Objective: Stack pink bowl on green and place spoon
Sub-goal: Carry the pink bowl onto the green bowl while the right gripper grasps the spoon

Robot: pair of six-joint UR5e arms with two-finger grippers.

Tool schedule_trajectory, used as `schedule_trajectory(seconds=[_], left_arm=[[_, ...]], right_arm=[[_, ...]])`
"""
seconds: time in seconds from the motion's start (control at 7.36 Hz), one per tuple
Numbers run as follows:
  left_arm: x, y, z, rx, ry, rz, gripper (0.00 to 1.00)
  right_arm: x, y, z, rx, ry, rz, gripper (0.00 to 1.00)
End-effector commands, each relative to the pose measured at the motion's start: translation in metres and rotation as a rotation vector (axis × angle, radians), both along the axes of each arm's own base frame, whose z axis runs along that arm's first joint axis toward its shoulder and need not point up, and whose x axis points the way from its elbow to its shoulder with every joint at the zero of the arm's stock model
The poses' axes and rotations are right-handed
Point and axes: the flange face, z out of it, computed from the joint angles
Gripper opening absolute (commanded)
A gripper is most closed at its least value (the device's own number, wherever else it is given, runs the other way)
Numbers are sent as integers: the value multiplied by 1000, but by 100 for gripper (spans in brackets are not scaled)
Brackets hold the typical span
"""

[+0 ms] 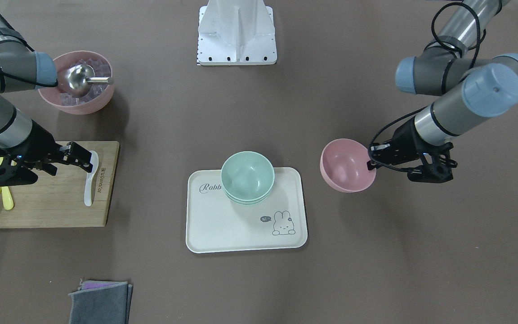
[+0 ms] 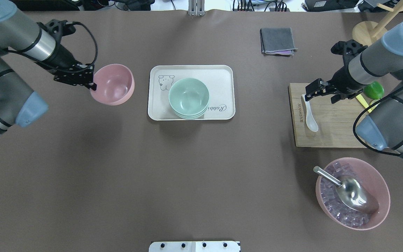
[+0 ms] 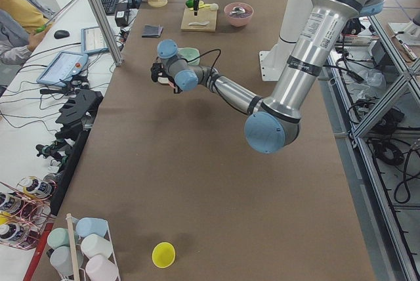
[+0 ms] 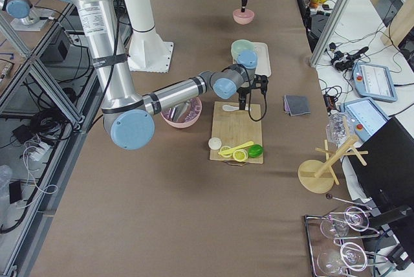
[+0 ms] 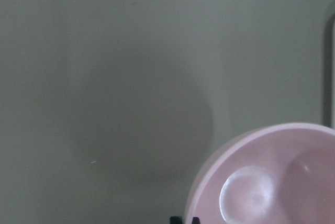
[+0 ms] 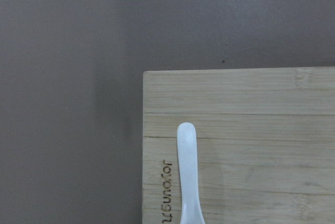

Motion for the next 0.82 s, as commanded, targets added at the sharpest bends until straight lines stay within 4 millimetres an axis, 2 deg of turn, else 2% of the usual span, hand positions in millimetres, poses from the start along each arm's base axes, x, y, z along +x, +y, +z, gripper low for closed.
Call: schedule_trajectory(seconds=[0.0, 0.14, 0.27, 0.54, 0.68], left_arm=[[37, -5, -74, -59, 59, -30, 0], [52, -1, -92, -74, 69, -37, 0], [76, 6, -105, -65, 61, -51, 0], [90, 11, -117, -55, 66, -38, 0], [107, 14, -122, -52, 50, -62, 0]], right_arm=[[-41, 10, 1, 25, 54, -6, 99], [-43, 11, 6, 27, 73, 1, 99], [-51, 13, 14, 31, 99, 0, 98], [-53, 11, 25, 31, 122, 1, 91], [-57, 9, 28, 26, 126, -3, 85]])
